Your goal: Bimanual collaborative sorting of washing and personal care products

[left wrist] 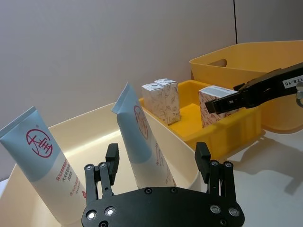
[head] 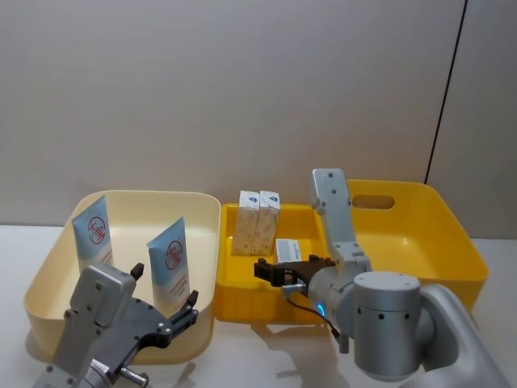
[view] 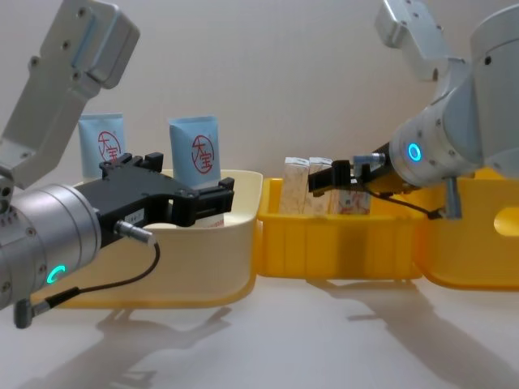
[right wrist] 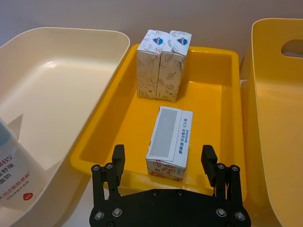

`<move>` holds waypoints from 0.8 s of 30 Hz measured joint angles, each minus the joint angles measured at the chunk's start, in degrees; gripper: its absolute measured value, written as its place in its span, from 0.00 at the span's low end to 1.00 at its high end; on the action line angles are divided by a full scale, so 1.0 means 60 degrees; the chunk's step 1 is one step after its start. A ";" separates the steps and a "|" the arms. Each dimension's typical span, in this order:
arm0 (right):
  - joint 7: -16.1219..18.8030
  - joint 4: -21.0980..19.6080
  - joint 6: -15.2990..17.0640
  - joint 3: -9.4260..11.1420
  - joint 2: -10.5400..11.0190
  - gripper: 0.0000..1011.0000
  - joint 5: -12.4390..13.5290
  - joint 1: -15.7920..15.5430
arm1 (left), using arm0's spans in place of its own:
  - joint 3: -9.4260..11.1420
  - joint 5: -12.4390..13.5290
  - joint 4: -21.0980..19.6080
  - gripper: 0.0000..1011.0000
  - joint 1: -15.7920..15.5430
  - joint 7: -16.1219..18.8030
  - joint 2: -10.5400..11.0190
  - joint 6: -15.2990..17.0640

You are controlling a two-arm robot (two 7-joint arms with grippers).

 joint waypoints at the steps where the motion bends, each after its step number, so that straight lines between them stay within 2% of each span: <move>1: 0.0003 0.0027 -0.0019 0.0006 -0.0005 0.99 -0.0010 0.0001 | 0.0000 0.0000 0.0000 0.99 -0.0001 0.0001 0.0000 0.0000; 7: 0.0028 0.0142 -0.0113 0.0033 -0.0026 0.99 -0.0043 0.0017 | 0.0000 0.0000 0.0000 0.99 0.0000 0.0000 0.0000 0.0000; 10: 0.0040 0.0190 -0.0147 0.0043 -0.0037 0.95 -0.0059 0.0024 | 0.0000 0.0000 0.0000 0.99 0.0000 0.0000 0.0000 0.0000; 17: 0.0048 0.0243 -0.0190 0.0054 -0.0044 0.77 -0.0076 0.0030 | 0.0000 0.0000 0.0000 0.99 0.0000 0.0000 0.0000 0.0000; 18: 0.0049 0.0252 -0.0199 0.0055 -0.0045 0.72 -0.0079 0.0030 | 0.0000 0.0000 0.0000 0.99 0.0000 0.0000 0.0000 0.0000; 20: 0.0051 0.0259 -0.0205 0.0057 -0.0046 0.68 -0.0080 0.0032 | 0.0000 0.0000 0.0000 0.99 0.0000 0.0000 0.0000 0.0000; 23: 0.0055 0.0277 -0.0214 0.0062 -0.0049 0.56 -0.0084 0.0035 | 0.0000 0.0000 0.0000 0.99 0.0000 0.0000 0.0000 0.0000; 24: 0.0055 0.0277 -0.0214 0.0062 -0.0049 0.56 -0.0084 0.0035 | 0.0000 0.0000 0.0000 0.99 0.0000 0.0000 0.0000 0.0000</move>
